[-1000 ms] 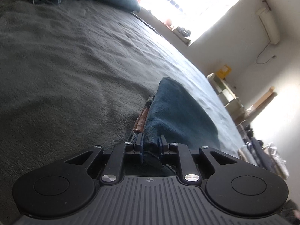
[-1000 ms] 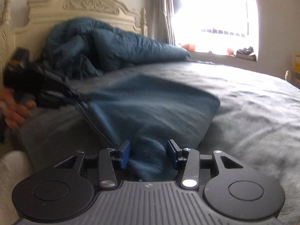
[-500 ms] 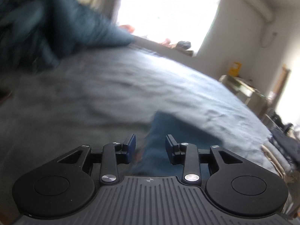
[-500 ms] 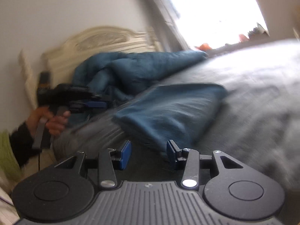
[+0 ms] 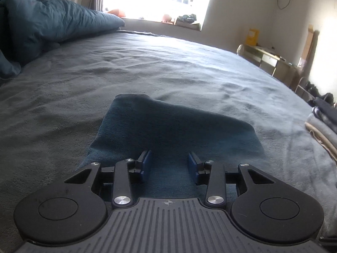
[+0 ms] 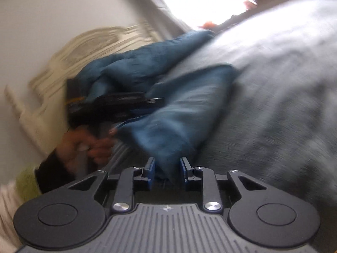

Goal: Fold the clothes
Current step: 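Open both grippers and withdraw from the folded jeans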

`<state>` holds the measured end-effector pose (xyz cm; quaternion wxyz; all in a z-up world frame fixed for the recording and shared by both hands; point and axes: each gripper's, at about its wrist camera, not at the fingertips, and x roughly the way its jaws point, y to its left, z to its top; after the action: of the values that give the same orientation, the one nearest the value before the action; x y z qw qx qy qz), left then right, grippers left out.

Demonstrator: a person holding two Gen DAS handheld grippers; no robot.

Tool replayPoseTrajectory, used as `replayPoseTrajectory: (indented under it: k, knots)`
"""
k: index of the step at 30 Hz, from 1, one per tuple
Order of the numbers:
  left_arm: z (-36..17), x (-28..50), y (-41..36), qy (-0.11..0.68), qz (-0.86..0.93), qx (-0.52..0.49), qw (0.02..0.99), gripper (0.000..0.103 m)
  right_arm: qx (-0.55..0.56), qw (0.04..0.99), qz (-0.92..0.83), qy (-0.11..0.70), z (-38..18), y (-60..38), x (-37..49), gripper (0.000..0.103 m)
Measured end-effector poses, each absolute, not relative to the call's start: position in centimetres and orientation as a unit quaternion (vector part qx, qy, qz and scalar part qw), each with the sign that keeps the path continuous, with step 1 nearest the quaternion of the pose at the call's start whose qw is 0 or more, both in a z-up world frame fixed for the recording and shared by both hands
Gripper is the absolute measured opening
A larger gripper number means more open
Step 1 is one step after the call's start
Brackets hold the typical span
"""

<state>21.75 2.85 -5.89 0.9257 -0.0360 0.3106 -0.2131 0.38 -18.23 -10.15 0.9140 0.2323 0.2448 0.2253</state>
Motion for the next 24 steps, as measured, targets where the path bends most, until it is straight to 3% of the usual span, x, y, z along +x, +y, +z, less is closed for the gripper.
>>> replayPoseTrajectory:
  k: [5, 10, 17, 24]
  knots:
    - [-6.1, 21.5, 3.2, 0.299, -0.229, -0.039, 0.926, 0.038, 0.153, 0.911, 0.289, 0.250, -9.2, -16.8, -0.6, 0.027]
    - [-6.2, 21.3, 3.6, 0.285, -0.253, -0.042, 0.924, 0.038, 0.149, 0.921, 0.269, 0.241, -6.8, -19.9, 0.0, 0.027]
    - [-6.8, 21.4, 5.1, 0.268, -0.285, -0.078, 0.917, 0.038, 0.190, 0.937, 0.180, 0.230, -5.0, -21.7, 10.2, 0.027]
    - [-7.8, 21.2, 6.0, 0.242, -0.314, -0.089, 0.914, 0.038, 0.192, 0.930, 0.114, 0.294, -8.1, -19.5, 21.6, 0.023]
